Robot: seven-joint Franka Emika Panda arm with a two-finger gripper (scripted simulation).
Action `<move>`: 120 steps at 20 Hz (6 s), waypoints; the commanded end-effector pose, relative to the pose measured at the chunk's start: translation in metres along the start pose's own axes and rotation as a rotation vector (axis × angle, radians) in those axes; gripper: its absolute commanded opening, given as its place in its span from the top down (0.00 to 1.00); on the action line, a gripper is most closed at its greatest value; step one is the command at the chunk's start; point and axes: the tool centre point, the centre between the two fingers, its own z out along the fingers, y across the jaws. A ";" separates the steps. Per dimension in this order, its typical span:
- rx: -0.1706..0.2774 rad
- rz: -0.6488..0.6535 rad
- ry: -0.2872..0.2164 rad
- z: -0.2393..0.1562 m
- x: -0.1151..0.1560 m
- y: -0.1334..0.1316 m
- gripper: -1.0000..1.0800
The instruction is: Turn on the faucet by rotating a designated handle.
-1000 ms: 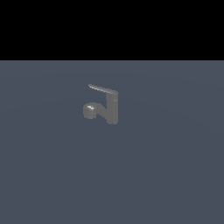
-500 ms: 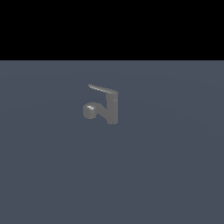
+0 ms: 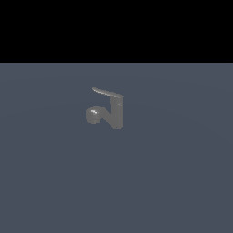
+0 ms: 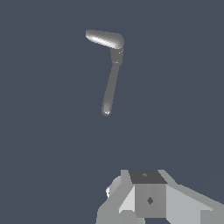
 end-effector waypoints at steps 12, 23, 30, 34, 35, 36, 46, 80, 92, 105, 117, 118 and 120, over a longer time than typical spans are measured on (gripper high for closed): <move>0.112 0.223 -0.057 0.017 0.064 -0.012 1.00; 0.180 0.550 -0.143 0.061 0.146 -0.026 1.00; 0.178 0.769 -0.186 0.099 0.195 -0.034 1.00; 0.164 0.895 -0.202 0.124 0.222 -0.038 1.00; 0.159 0.926 -0.204 0.131 0.228 -0.039 1.00; 0.153 0.958 -0.206 0.137 0.234 -0.040 1.00; 0.080 1.260 -0.188 0.206 0.291 -0.050 1.00; -0.056 1.711 0.031 0.329 0.363 -0.081 1.00; -0.055 1.712 0.031 0.329 0.335 -0.090 1.00; -0.055 1.712 0.031 0.329 0.303 -0.101 1.00; -0.055 1.715 0.035 0.328 0.282 -0.092 1.00; -0.055 1.715 0.035 0.328 0.280 -0.091 1.00; -0.055 1.715 0.035 0.328 0.275 -0.089 1.00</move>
